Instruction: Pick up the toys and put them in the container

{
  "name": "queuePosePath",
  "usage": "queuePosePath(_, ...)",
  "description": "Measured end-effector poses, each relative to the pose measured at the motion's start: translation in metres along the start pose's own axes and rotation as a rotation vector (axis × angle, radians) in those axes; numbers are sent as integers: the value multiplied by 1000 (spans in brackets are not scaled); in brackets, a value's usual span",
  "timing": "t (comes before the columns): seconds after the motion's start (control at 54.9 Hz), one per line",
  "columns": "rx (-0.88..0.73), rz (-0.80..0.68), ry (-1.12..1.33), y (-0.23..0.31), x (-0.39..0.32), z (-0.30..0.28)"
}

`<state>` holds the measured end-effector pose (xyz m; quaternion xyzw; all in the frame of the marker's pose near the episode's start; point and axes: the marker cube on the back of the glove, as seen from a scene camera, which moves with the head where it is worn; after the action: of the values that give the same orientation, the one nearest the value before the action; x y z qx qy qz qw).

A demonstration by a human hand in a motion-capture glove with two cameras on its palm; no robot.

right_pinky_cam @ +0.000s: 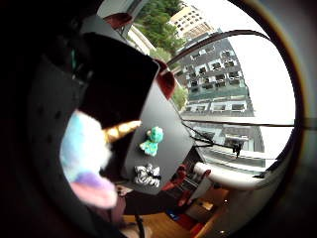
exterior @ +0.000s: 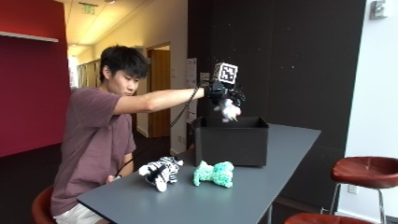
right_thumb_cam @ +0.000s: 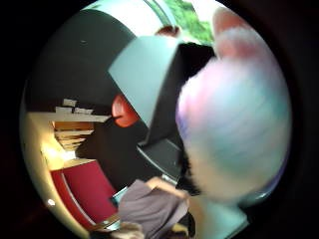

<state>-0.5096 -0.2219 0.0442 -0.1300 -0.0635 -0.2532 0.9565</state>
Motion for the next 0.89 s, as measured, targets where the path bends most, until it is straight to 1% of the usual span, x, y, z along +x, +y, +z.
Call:
queuePosePath(0.018, -18, 20, -15, -1, 0, 2)
queuePosePath(0.036, -21, 4, -19, 0, 1, 3)
queuePosePath(0.073, -3, -78, -4, 4, 2, 5)
queuePosePath(0.109, 21, -118, 8, 8, 8, 5)
queuePosePath(0.273, 53, -106, 3, 29, 36, -3)
queuePosePath(0.473, 61, -85, 35, 83, 90, -14)
queuePosePath(0.564, 58, -55, 41, 114, 112, -17)
queuePosePath(0.71, 50, 14, -70, 166, 146, -15)
queuePosePath(0.783, 32, 30, -70, 192, 171, -2)
queuePosePath(0.856, 5, 130, -30, 217, 206, 21)
queuePosePath(0.892, -8, 135, -4, 228, 221, 34)
